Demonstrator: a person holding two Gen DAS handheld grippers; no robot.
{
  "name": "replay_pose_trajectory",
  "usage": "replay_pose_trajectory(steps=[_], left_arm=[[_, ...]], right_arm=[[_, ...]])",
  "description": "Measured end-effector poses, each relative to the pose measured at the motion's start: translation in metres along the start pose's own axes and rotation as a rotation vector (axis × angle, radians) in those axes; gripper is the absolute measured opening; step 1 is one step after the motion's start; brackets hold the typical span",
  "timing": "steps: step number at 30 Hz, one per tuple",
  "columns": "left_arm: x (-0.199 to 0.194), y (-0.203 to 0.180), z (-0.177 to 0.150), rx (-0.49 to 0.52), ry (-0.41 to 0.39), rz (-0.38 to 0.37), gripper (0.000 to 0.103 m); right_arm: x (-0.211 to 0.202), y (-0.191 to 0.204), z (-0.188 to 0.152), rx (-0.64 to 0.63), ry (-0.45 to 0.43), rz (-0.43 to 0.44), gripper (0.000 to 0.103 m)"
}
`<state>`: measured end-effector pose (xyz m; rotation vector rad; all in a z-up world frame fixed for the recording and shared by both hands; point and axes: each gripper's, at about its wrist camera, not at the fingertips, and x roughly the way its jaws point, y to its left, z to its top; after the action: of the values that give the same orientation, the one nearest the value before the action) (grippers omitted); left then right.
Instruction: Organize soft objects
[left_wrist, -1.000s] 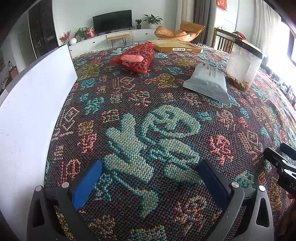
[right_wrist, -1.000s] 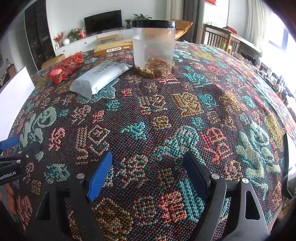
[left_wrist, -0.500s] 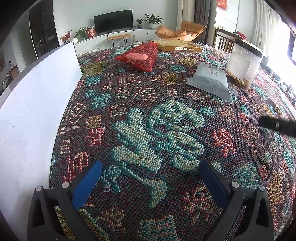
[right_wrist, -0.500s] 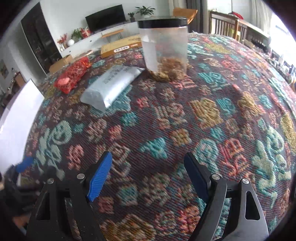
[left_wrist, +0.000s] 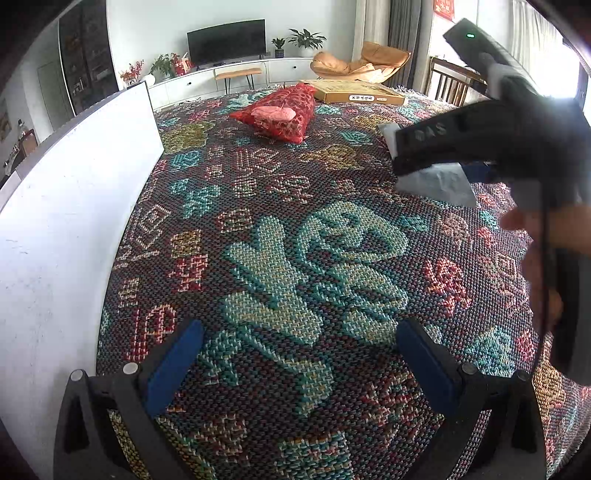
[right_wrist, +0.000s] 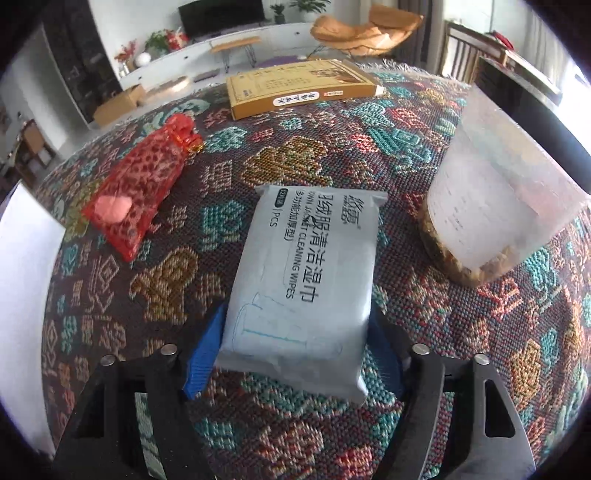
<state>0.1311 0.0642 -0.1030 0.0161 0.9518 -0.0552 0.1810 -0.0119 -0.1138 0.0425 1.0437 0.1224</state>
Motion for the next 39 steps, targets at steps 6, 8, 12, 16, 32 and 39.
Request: replay_pose_trajectory(steps=[6, 8, 12, 16, 32, 39], left_arm=[[0.000, 0.001, 0.000, 0.001, 0.000, 0.001, 0.103], [0.000, 0.000, 0.000, 0.001, 0.000, 0.002, 0.103], [0.000, 0.000, 0.000, 0.001, 0.000, 0.002, 0.103], [0.000, 0.000, 0.000, 0.001, 0.000, 0.002, 0.103], [0.000, -0.001, 0.000, 0.001, 0.001, 0.004, 0.103], [0.013, -0.003, 0.045, -0.061, 0.114, -0.021, 0.103]], right_arm=[[-0.062, -0.055, -0.099, -0.124, 0.019, 0.088, 0.068], [-0.073, -0.097, -0.110, -0.112, 0.021, 0.053, 0.069], [-0.068, -0.180, -0.079, -0.038, 0.014, 0.003, 0.069], [-0.041, -0.244, -0.020, 0.025, -0.008, -0.006, 0.069], [-0.062, -0.265, -0.023, 0.172, -0.096, -0.067, 0.076], [-0.058, -0.253, -0.079, 0.105, -0.165, -0.149, 0.079]])
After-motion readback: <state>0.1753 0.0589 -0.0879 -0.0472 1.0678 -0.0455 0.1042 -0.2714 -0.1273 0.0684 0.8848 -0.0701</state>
